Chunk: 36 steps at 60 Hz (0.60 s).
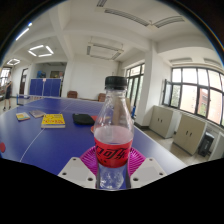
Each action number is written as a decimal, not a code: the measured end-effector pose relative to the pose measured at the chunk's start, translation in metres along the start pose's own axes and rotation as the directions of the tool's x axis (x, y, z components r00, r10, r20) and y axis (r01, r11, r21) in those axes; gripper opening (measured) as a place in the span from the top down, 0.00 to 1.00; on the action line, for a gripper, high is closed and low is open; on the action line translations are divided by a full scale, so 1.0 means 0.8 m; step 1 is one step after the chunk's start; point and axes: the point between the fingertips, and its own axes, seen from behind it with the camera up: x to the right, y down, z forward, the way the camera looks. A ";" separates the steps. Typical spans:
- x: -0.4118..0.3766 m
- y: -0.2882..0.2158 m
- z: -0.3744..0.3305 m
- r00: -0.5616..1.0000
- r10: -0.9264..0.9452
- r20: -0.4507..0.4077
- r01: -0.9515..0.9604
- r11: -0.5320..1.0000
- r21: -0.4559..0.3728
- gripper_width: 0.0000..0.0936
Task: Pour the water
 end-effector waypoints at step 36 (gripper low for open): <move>-0.339 -0.397 -0.225 0.240 -0.818 -0.523 0.963 0.267 0.024 0.64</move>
